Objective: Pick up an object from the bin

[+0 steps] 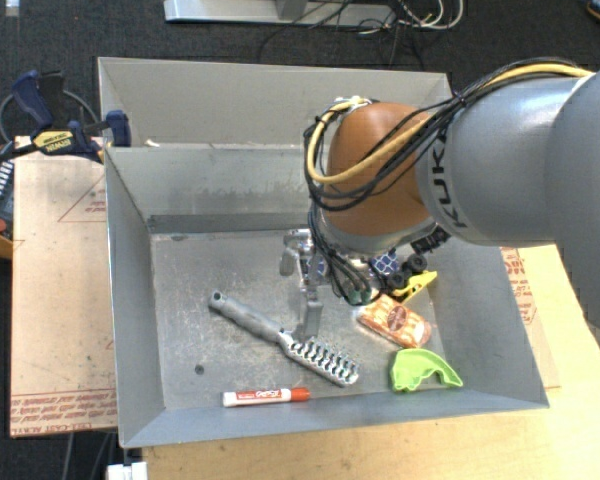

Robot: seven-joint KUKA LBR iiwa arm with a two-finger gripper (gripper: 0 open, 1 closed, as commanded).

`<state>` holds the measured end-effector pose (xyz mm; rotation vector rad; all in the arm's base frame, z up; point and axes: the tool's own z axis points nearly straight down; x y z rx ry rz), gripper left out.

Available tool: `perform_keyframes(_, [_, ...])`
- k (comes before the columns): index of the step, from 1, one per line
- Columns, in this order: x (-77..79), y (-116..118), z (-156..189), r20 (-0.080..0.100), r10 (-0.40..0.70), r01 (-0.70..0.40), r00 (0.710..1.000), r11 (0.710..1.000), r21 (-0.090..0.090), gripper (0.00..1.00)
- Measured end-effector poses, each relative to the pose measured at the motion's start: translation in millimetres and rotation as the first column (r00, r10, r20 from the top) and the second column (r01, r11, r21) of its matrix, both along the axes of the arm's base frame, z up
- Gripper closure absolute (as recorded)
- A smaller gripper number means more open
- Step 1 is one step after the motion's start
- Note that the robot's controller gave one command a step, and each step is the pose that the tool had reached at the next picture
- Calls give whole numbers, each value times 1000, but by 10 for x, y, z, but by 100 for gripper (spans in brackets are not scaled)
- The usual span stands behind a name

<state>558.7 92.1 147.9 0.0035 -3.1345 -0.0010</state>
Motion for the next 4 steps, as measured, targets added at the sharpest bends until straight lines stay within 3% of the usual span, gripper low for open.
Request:
perform_keyframes(1, [18, -7, 47, 8, -3, 3, 1000, 1000, 1, 0])
perform_keyframes(2, [-260, 277, -784, -5, -209, 209, 978, 978, -2, 0])
perform_keyframes(3, [-288, 317, -178, 12, 34, -34, 999, 999, 2, 0])
perform_keyframes(4, [-267, 278, -804, -7, -208, 208, 978, 978, -1, 0])
